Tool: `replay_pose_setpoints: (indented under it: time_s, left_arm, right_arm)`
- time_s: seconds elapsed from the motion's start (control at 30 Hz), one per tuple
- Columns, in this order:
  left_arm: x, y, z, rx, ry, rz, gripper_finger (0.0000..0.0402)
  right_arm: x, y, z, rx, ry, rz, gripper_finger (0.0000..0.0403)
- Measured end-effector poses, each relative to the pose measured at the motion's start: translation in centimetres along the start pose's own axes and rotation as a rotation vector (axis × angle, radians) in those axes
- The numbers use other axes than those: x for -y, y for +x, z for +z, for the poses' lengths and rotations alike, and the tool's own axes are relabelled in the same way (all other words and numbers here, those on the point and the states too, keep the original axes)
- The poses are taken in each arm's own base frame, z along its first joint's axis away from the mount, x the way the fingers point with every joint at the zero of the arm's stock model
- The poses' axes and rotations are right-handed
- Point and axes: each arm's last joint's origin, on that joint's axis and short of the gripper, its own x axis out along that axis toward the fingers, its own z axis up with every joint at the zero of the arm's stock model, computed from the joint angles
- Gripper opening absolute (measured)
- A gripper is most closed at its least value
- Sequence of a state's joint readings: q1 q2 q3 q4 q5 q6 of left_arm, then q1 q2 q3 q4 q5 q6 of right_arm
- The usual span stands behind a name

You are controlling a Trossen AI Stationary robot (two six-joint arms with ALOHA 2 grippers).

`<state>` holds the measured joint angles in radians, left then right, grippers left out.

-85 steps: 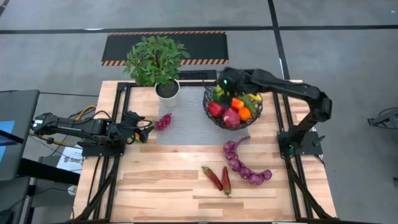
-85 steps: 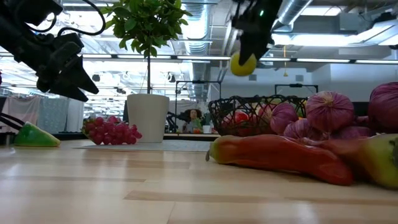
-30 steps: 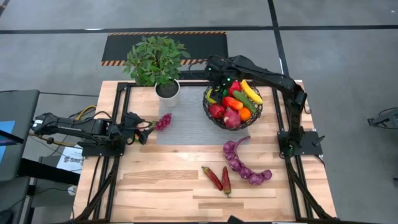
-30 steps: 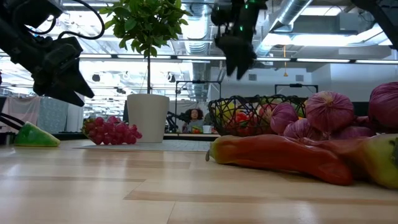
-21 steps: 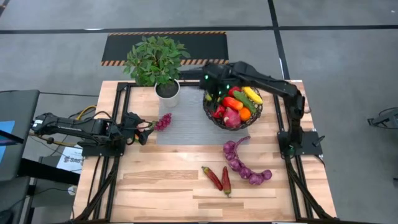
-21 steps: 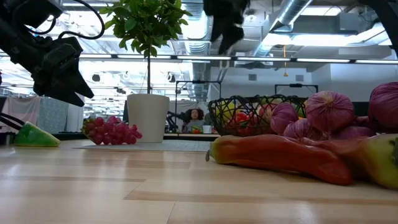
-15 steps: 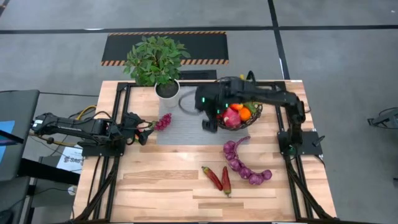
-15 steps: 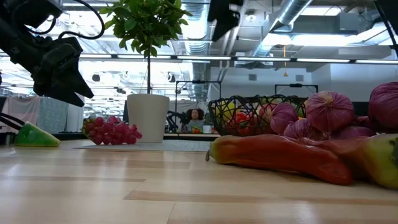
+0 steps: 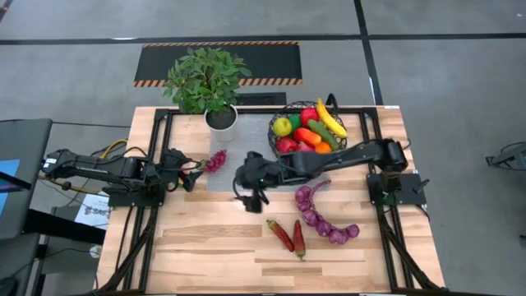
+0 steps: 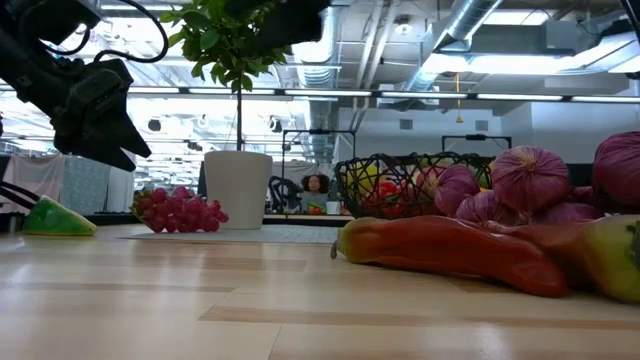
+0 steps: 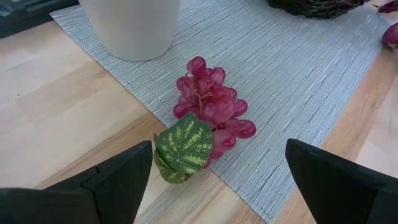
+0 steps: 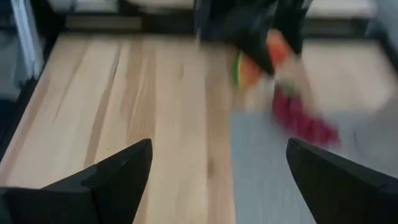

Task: Build produce basket
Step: Put the left dark red chili pepper into the wire basket

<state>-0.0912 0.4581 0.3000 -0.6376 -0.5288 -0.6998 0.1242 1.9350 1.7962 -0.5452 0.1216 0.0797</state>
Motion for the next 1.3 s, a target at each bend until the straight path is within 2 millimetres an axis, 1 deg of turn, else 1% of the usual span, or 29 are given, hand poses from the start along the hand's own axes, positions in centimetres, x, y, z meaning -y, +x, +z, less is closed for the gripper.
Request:
replay_pose_setpoints:
  time_s: [0.07, 0.13, 0.2, 0.3, 0.37, 0.4, 0.47, 0.57, 0.63, 0.67, 0.73, 0.8, 0.87, 0.93, 1.0, 1.1, 1.2, 1.3]
  left_arm:
    - [0.0, 0.0, 0.0, 0.000, 0.000, 0.000, 0.0355]
    - [0.0, 0.0, 0.0, -0.001, -0.001, -0.001, 0.0355]
    - [0.0, 0.0, 0.0, -0.002, -0.008, -0.009, 0.0355]
    - [0.1, 0.0, 0.0, -0.008, -0.015, -0.026, 0.0355]
    - [0.2, 0.0, 0.0, -0.012, -0.018, -0.035, 0.0355]
    - [0.2, 0.0, 0.0, -0.013, -0.019, -0.037, 0.0355]
    - [0.2, 0.0, 0.0, -0.013, -0.018, -0.037, 0.0355]
    - [0.2, 0.0, 0.1, -0.012, -0.019, -0.036, 0.0355]
    - [0.2, 0.0, 0.1, -0.011, -0.019, -0.035, 0.0355]
    - [0.2, 0.0, 0.1, -0.009, -0.020, -0.032, 0.0355]
    - [0.1, 0.0, 0.1, 0.000, -0.028, -0.022, 0.0355]
    - [0.1, 0.0, 0.2, 0.015, -0.032, -0.014, 0.0355]
    - [0.2, 0.0, 0.2, 0.023, -0.038, -0.015, 0.0355]
    - [0.2, 0.0, 0.3, 0.026, -0.040, -0.017, 0.0355]
    - [0.2, 0.0, 0.3, 0.030, -0.044, -0.022, 0.0355]
    - [0.4, 0.0, 0.4, 0.035, -0.049, -0.039, 0.0355]
    - [0.4, 0.0, 0.4, 0.035, -0.052, -0.043, 0.0355]
    - [0.4, 0.0, 0.4, 0.027, -0.053, -0.051, 0.0355]
  right_arm:
    - [0.5, 1.1, -0.1, 0.107, -0.008, -0.010, 0.0389]
    - [1.5, 1.9, 0.0, 0.201, 0.010, -0.026, 0.0389]
    - [2.4, 2.4, -0.2, 0.257, 0.028, -0.041, 0.0390]
    - [3.2, 2.8, -0.8, 0.246, 0.055, -0.054, 0.0389]
    - [3.0, 3.0, -1.8, 0.164, 0.099, -0.048, 0.0388]
    - [2.7, 3.1, -2.6, 0.082, 0.126, -0.044, 0.0387]
    - [1.7, 3.0, -4.5, -0.103, 0.183, -0.044, 0.0387]
    - [-0.1, 2.2, -7.2, -0.370, 0.255, -0.079, 0.0386]
    - [-1.7, 1.3, -8.7, -0.509, 0.282, -0.134, 0.0386]
    - [-2.6, 0.9, -9.2, -0.548, 0.289, -0.165, 0.0386]
    - [-4.3, 0.1, -9.9, -0.570, 0.297, -0.229, 0.0386]
    - [-6.1, -1.0, -10.0, -0.547, 0.300, -0.261, 0.0386]
    - [-7.7, -1.6, -9.9, -0.490, 0.315, -0.250, 0.0386]
    - [-9.5, -1.6, -10.1, -0.462, 0.318, -0.221, 0.0386]
    - [-11.0, -1.1, -10.7, -0.443, 0.318, -0.193, 0.0386]
    - [-12.9, 0.1, -11.6, -0.414, 0.307, -0.182, 0.0386]
    - [-13.6, 1.5, -12.8, -0.409, 0.311, -0.248, 0.0386]
    - [-13.7, 3.2, -14.3, -0.442, 0.315, -0.299, 0.0386]
